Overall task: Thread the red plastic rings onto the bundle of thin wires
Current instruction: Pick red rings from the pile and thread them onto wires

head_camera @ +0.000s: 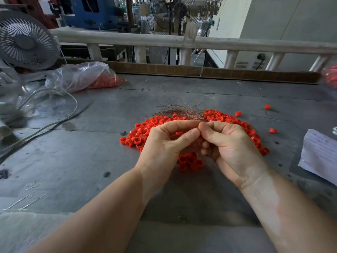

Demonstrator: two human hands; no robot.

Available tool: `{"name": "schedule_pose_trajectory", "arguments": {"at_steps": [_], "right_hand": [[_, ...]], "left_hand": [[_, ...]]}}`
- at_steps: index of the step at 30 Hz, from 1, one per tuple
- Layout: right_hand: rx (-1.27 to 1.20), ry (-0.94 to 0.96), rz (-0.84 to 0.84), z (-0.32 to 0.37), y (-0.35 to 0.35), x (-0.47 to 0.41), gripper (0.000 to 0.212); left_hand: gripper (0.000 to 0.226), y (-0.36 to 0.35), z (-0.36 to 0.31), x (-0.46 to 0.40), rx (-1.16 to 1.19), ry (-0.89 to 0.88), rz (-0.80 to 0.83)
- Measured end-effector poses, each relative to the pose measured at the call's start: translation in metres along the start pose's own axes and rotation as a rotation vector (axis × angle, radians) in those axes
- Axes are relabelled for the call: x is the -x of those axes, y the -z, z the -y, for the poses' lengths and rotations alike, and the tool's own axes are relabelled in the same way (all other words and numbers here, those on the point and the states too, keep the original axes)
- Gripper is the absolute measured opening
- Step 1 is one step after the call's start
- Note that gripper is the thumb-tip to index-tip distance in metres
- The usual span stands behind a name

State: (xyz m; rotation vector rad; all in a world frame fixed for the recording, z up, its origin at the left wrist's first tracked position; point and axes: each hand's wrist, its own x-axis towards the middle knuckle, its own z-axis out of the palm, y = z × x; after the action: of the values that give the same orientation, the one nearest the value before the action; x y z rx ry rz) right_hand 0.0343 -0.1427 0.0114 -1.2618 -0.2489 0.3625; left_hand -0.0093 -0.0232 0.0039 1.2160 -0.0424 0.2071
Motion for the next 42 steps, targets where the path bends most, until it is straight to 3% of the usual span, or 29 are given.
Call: {"name": "schedule_pose_trajectory", "arguments": {"at_steps": [6, 12, 18, 28, 42], "right_hand": [[0.023, 0.018, -0.017, 0.0015, -0.0018, 0.0017, 0.012], [-0.049, -0.069, -0.006, 0.0026, 0.0021, -0.0008, 0.017], [-0.01, -0.11, 0.026, 0.0022, 0.004, -0.001, 0.025], [0.017, -0.106, 0.033, 0.0047, 0.0007, 0.0022, 0.033], [0.267, 0.104, 0.056, -0.0023, 0.0016, 0.0016, 0.043]], "left_hand": [[0.02, 0.001, 0.0005, 0.0006, -0.021, -0.011, 0.008], [0.034, -0.0006, 0.0011, 0.0009, -0.098, -0.023, 0.018], [0.03, -0.0023, 0.001, 0.0012, -0.147, -0.043, -0.033], [0.025, -0.0034, -0.0002, 0.0024, -0.497, -0.265, -0.081], [0.012, -0.0021, 0.0, 0.0025, -0.68, -0.357, -0.115]]}}
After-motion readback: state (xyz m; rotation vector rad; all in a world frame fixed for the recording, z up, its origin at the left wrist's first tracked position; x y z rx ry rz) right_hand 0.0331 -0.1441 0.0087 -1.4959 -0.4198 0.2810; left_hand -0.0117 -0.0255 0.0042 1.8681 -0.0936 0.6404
